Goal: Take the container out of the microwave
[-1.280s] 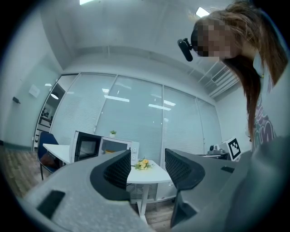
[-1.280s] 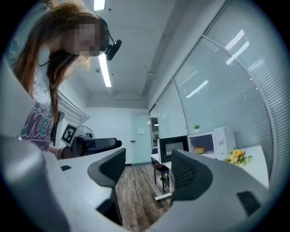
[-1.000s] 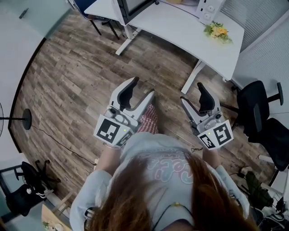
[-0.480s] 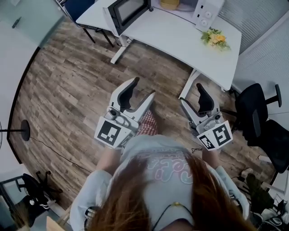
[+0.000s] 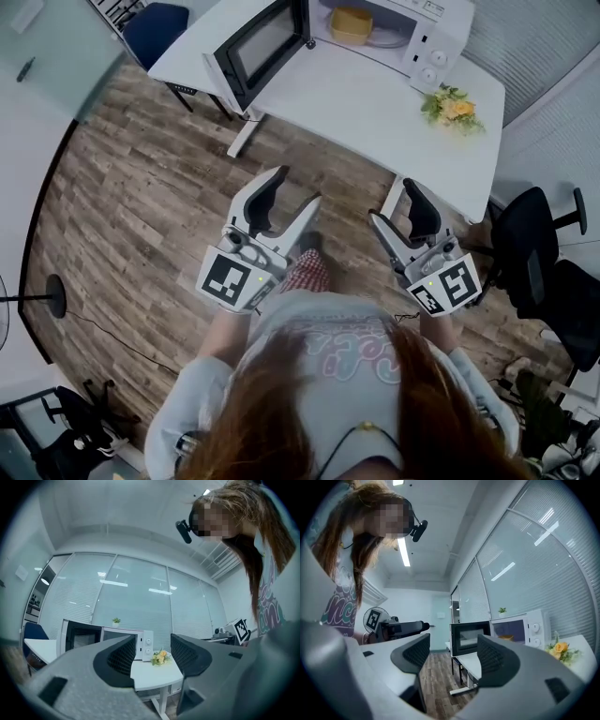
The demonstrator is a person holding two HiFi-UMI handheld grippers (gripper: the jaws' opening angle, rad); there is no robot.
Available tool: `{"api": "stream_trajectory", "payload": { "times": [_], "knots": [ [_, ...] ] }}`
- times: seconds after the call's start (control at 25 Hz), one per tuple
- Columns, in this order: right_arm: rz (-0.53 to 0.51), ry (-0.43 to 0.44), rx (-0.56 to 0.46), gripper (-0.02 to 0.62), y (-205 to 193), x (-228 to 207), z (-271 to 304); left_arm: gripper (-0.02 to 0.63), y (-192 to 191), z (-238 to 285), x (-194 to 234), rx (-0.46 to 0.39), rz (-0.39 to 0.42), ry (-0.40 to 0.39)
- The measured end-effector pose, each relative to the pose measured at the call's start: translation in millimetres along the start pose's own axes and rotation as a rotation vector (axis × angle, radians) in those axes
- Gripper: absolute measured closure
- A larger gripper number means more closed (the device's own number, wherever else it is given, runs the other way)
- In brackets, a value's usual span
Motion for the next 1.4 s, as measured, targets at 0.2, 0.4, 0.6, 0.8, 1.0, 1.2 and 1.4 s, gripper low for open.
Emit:
{"api": "stream_trajectory", "payload": {
  "times": [0.2, 0.4, 0.6, 0.8, 1.0, 1.2, 1.4],
  "knots": [
    [-0.003, -0.026, 0.000, 0.293, 5, -24, 25, 0.399, 2, 28, 31, 0.009, -0.012, -0.020],
    [0.003, -0.063, 0.014, 0.293, 3, -46, 43, 0.399, 0, 53, 56, 0.012, -0.032, -0.035],
    [0.006, -0.077, 0.005, 0.293, 4, -65, 67, 0.399, 3, 77, 83, 0.008, -0.031, -0.046],
    [0.013, -0.079, 0.002, 0.293, 2, -79, 91, 0.399, -1, 93, 107, 0.020, -0.041, -0.048],
    [0.014, -0.089, 0.004, 0.293, 0, -91, 113, 0.399, -3, 107, 129, 0.026, -0.049, -0.061],
    [0.011, -0.108, 0.003, 0.293, 0, -102, 130, 0.399, -6, 123, 149, 0.023, -0.054, -0.084],
    [0.005, -0.131, -0.001, 0.293, -3, -107, 142, 0.399, -9, 134, 165, 0.024, -0.061, -0.111]
  ]
}}
Point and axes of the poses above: the fingertips, and each gripper's own axes: z forward along the fingers, x to its left, y out of its top, the point moved 9 cm from there along -z, backward along the fingers, and after that the axes turned 2 degrees about -z, right-handed, at the moved point
